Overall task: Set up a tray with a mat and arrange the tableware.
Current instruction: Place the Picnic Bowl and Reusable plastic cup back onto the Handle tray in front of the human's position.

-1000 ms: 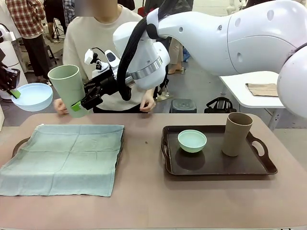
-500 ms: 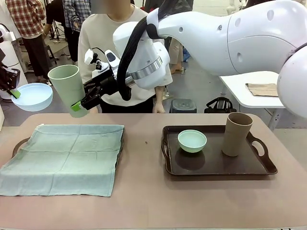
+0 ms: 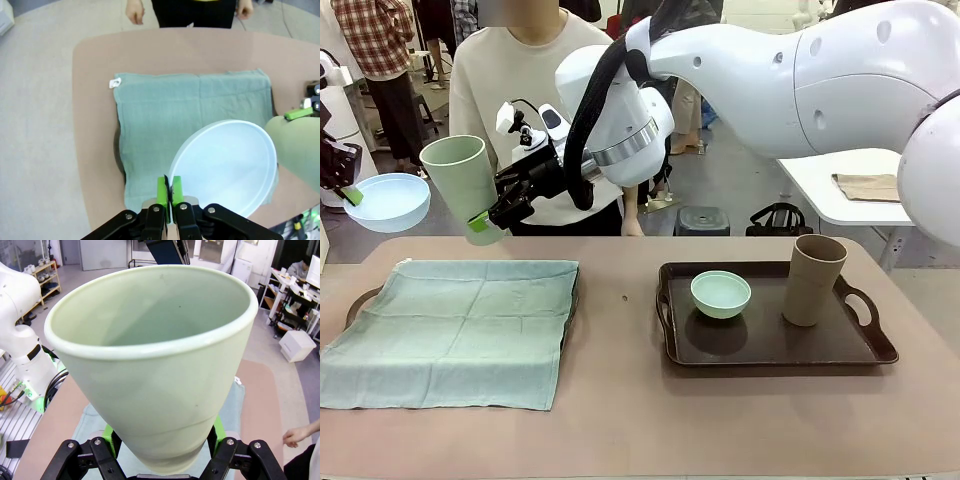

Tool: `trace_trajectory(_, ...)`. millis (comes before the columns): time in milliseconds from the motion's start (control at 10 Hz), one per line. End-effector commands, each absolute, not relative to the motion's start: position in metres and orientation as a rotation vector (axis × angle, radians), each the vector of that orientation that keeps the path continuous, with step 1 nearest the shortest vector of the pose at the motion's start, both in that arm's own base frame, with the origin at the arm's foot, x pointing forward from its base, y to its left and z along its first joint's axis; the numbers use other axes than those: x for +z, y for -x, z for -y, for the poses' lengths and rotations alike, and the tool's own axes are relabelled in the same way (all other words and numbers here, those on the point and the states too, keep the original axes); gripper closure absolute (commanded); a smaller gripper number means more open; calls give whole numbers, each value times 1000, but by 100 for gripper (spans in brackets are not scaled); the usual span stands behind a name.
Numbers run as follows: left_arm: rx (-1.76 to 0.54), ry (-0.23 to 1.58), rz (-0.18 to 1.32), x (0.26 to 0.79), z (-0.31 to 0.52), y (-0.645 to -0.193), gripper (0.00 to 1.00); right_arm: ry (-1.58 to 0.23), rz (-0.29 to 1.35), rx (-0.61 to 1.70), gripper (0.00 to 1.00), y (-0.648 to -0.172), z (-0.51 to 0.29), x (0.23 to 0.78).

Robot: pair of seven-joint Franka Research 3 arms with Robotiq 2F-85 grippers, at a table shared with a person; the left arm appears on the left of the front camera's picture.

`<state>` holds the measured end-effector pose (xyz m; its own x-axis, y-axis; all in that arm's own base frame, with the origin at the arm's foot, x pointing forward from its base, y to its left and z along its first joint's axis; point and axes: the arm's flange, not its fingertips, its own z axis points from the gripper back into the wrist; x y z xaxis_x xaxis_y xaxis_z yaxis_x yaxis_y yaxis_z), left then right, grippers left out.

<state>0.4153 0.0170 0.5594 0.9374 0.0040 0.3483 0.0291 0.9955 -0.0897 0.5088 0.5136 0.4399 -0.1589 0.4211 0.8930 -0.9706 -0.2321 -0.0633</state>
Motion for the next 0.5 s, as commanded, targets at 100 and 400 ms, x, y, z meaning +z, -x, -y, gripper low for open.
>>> trace_trajectory(100, -35, 105, 278, 527, -20, -424, 96, -1043, 802, 1562, 19, -515, -510, 403)
trace_trajectory(400, -46, 101, 218, 490, -23, -432, 96, -1092, 791, 1523, 19, -518, -508, 366)
